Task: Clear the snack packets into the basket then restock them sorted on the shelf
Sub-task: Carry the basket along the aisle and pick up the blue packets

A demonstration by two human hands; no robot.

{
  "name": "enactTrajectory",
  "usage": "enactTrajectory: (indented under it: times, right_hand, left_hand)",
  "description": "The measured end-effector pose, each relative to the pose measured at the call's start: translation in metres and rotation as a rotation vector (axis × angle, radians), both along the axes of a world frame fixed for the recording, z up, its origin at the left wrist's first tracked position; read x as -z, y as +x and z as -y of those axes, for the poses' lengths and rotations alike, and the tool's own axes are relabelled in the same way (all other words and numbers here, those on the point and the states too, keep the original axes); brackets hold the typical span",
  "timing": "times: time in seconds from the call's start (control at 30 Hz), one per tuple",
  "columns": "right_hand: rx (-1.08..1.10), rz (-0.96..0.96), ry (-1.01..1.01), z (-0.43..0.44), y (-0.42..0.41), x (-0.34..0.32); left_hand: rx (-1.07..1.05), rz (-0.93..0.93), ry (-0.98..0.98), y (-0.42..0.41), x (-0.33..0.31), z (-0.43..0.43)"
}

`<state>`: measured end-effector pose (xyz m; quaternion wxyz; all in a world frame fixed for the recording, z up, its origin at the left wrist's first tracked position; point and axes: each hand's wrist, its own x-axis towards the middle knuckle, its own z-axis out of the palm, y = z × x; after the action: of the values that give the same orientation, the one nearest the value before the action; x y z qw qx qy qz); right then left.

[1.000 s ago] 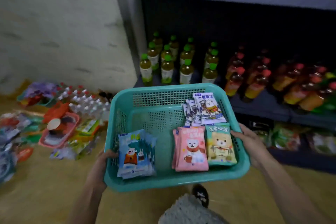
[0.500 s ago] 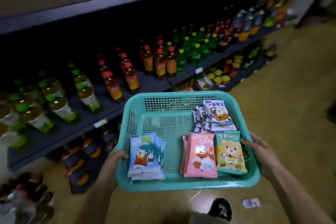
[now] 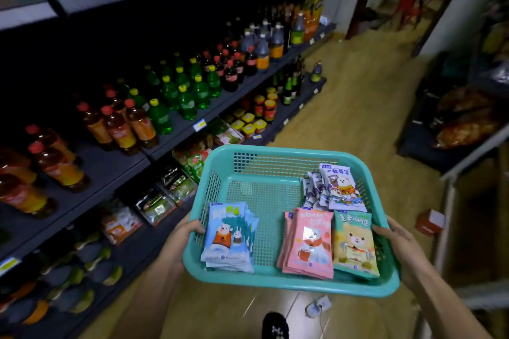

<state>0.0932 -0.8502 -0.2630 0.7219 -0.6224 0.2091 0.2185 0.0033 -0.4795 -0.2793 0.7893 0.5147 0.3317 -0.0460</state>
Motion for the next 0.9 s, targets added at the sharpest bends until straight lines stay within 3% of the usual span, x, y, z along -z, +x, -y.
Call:
enactTrajectory:
  times: [0.4, 0.63, 0.9]
  right_hand:
    - [0.127, -0.032, 0.057, 0.054, 0.127, 0.022]
    - [0.124, -0.043, 0.044, 0.060, 0.266, 0.033]
    - [0.096, -0.082, 0.053, 0.079, 0.432, 0.034]
  left_hand:
    - [0.150, -0.160, 0.092, 0.184, 0.006, 0.035]
    - [0.218, -0.115, 0.066, 0.329, 0.017, 0.049]
    - [0.255, -0.079, 0.162, 0.489, 0.015, 0.069]
